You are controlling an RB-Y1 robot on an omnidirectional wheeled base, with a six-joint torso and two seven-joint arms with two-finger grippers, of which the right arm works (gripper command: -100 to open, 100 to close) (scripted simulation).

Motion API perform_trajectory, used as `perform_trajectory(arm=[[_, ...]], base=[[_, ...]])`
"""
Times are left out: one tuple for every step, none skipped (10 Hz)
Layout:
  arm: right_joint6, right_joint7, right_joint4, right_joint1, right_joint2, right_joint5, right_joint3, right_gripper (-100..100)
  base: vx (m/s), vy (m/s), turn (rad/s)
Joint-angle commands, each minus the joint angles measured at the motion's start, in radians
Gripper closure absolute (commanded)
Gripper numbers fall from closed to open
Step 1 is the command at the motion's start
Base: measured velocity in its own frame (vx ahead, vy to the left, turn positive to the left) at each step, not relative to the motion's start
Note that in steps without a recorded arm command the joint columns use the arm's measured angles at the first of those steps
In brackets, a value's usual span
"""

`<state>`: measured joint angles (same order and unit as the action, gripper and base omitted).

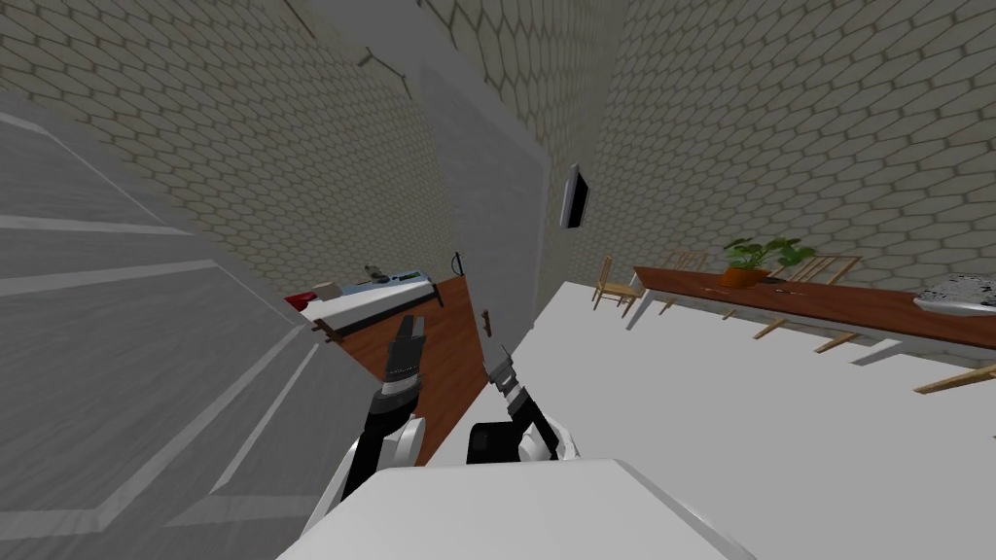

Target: Push the door open

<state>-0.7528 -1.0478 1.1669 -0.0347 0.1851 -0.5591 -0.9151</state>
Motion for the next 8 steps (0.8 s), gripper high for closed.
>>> perform_trajectory(arm=[[-0.008, -0.027, -0.039, -0.02, -0.005, -0.019, -0.028, -100], [-0.011, -0.04, -0.053, -0.027, -0.004, -0.028, -0.041, -100], [-0.018, -0.063, -0.08, -0.04, -0.002, -0.044, -0.065, -100], [-0.024, -0.085, -0.104, -0.053, 0.0, -0.059, -0.088, -100], [-0.031, -0.107, -0.129, -0.066, 0.001, -0.074, -0.111, -100], [-0.037, -0.128, -0.153, -0.078, 0.003, -0.088, -0.133, -100], [-0.042, -0.145, -0.173, -0.088, 0.004, -0.1, -0.151, -100], [-0.044, -0.154, -0.183, -0.093, 0.005, -0.106, -0.16, -100]], base=[[0.142, -0.072, 0.049], [0.095, -0.069, 0.044], [0.117, -0.053, 0.077], [0.152, -0.073, 0.085], [0.143, -0.075, 0.082], [0.167, -0.087, 0.074], [0.163, -0.079, 0.06], [0.112, -0.055, 0.038]])
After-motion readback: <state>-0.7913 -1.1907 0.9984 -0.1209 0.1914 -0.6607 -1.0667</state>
